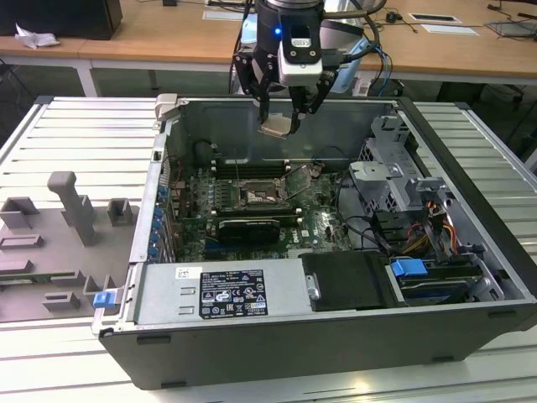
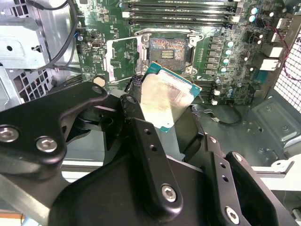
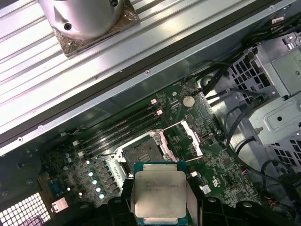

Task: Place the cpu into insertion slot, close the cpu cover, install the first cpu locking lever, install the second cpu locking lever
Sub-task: 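Place the cpu into insertion slot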

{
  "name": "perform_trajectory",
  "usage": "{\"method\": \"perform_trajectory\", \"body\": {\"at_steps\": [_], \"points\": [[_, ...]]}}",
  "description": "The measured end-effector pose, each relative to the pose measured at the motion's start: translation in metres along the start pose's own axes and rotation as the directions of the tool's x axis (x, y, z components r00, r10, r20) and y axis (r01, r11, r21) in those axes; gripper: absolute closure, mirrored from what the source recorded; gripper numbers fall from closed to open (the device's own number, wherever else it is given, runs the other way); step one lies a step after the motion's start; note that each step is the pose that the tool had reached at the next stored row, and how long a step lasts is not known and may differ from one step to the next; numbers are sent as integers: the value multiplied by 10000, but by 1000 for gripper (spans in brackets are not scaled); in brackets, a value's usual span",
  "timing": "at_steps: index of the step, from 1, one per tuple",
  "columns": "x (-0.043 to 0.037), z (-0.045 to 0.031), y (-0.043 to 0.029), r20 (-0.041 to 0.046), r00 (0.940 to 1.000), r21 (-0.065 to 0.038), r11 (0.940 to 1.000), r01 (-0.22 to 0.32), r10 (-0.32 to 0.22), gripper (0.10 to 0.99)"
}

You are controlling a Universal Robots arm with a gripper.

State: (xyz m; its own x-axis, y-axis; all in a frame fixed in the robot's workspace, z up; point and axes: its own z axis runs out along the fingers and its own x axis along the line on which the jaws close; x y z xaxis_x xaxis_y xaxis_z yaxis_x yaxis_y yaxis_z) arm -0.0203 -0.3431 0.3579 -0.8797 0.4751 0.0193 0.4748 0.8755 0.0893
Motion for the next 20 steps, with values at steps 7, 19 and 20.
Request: {"method": "perform_trajectory", "body": {"at_steps": [7,19,20], "points": [[0,0,0,18,9998,-4,9998,-203,203,561],[0,2,0,53,9983,-12,9983,-587,587,561],[0,2,0,55,9981,-13,9981,-617,617,561]]}}
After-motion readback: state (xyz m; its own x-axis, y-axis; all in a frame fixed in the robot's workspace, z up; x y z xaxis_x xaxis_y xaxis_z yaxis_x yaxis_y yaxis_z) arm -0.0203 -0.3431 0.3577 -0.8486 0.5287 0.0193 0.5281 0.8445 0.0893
